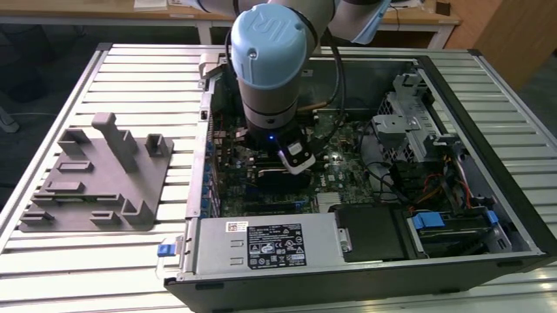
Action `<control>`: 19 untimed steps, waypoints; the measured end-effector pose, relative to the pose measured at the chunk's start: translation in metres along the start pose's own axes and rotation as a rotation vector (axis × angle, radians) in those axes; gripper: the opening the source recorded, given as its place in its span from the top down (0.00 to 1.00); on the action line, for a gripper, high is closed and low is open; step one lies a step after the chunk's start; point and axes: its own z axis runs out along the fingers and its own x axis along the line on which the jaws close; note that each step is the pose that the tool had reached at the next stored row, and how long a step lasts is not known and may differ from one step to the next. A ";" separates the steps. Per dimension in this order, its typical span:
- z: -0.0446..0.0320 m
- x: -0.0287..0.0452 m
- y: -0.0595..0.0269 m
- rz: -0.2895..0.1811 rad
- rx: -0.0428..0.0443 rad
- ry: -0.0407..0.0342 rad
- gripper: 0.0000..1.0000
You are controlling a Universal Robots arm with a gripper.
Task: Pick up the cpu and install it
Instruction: 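Install the second cpu locking lever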
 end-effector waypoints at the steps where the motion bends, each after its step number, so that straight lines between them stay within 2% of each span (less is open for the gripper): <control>1: -0.0007 0.0000 0.0002 0.000 0.0000 -0.0001 0.89; 4: -0.0041 -0.0003 0.0013 0.000 -0.0002 -0.0003 0.89; 13: -0.0205 -0.0012 0.0066 0.000 0.0000 -0.0007 0.89; 15: -0.0232 -0.0013 0.0075 0.000 0.0022 -0.0008 0.89; 16: -0.0244 -0.0013 0.0080 0.000 0.0068 -0.0011 0.89; 17: -0.0251 -0.0014 0.0082 0.000 0.0177 -0.0015 0.89; 19: -0.0259 -0.0015 0.0088 0.001 0.0451 -0.0022 0.89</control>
